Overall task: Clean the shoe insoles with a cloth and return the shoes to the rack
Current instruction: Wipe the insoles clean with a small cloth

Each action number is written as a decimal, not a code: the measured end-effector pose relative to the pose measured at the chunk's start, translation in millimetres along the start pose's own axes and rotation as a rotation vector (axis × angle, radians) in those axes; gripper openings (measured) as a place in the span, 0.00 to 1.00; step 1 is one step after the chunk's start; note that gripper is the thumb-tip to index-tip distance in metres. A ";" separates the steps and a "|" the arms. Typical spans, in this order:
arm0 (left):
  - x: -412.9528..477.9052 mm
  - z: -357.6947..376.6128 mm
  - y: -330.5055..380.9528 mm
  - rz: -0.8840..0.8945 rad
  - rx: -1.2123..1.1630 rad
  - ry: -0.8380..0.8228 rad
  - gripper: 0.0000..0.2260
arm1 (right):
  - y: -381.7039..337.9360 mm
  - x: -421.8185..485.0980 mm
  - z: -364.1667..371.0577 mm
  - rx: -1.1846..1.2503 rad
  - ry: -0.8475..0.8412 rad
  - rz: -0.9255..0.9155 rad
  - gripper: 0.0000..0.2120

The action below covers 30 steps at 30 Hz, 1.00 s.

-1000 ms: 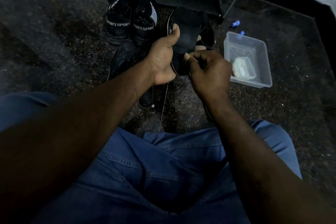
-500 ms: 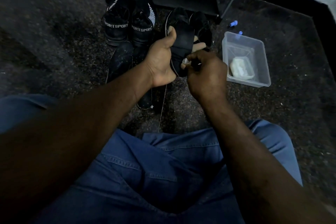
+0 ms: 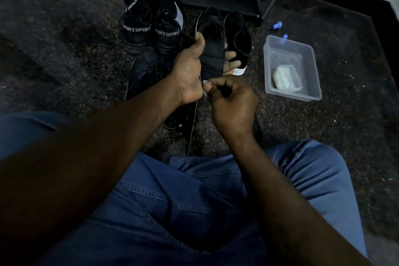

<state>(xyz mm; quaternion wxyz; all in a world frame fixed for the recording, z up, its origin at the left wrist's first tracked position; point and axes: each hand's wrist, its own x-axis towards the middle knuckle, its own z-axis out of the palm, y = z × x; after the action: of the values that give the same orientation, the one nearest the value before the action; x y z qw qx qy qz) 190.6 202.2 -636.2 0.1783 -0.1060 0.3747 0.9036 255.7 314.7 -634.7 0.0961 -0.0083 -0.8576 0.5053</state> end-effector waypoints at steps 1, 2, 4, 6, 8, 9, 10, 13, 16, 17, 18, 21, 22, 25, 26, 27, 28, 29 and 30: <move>-0.1 0.7 -0.7 0.000 -0.001 -0.013 0.35 | 2.1 -0.3 0.3 0.010 0.007 -0.014 0.03; -0.3 1.8 -1.0 -0.002 -0.010 -0.021 0.35 | 5.0 -0.3 -0.1 -0.001 0.014 -0.031 0.03; -0.3 3.9 -0.2 -0.009 -0.030 -0.025 0.35 | 11.7 1.5 -2.0 -0.064 0.042 -0.069 0.03; -0.1 4.9 1.8 0.001 -0.031 -0.028 0.35 | 16.2 7.7 -5.0 -0.102 0.081 -0.079 0.02; -1.4 5.9 4.9 0.005 -0.038 -0.028 0.35 | 15.5 15.3 -7.2 -0.116 0.125 -0.082 0.02; -2.2 6.5 5.7 0.002 -0.041 -0.025 0.35 | 14.3 17.9 -7.5 -0.125 0.141 -0.092 0.03; -2.6 6.5 5.8 0.002 -0.037 -0.022 0.34 | 13.4 18.4 -6.9 -0.135 0.151 -0.100 0.03; -2.0 5.9 2.7 0.016 -0.001 0.000 0.34 | 11.5 10.5 -3.5 -0.134 0.133 -0.082 0.01; -1.1 5.2 2.0 0.038 0.017 0.022 0.34 | 4.9 1.6 0.6 -0.049 0.054 -0.019 0.03; -1.5 5.3 2.7 0.040 0.013 0.020 0.34 | 2.5 0.8 1.6 -0.012 0.034 -0.009 0.02; -2.3 6.0 3.2 0.039 0.010 0.013 0.34 | 1.3 1.4 1.8 0.011 0.026 -0.011 0.02; -3.4 6.3 2.0 0.015 -0.013 -0.037 0.34 | 4.8 6.4 -1.1 -0.019 0.034 -0.068 0.01; -3.8 6.4 1.9 0.004 -0.017 -0.051 0.34 | 7.4 8.6 -3.3 -0.068 0.046 -0.091 0.01; -2.9 4.8 3.3 -0.010 0.002 -0.056 0.33 | 12.1 18.0 -10.8 -0.164 0.083 -0.101 0.02; -2.5 4.2 4.0 -0.011 0.015 -0.053 0.33 | 11.7 21.5 -13.6 -0.174 0.100 -0.095 0.02; -1.9 3.3 4.1 -0.012 0.030 -0.055 0.33 | 10.5 25.2 -16.3 -0.181 0.126 -0.090 0.01; -1.7 2.7 3.7 -0.014 0.047 -0.058 0.33 | 8.7 29.4 -19.2 -0.176 0.159 -0.082 0.01; -1.6 2.4 2.6 -0.017 0.062 -0.060 0.32 | 6.2 33.4 -22.7 -0.150 0.190 -0.070 0.00; -1.9 2.3 1.2 -0.022 0.072 -0.062 0.32 | 3.5 37.1 -25.9 -0.114 0.213 -0.059 0.01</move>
<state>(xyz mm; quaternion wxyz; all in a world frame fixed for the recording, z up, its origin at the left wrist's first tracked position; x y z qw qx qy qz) 191.6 202.6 -633.2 0.2035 -0.0755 0.4002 0.8903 223.4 343.0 -619.7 0.2009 -0.0421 -0.8698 0.4488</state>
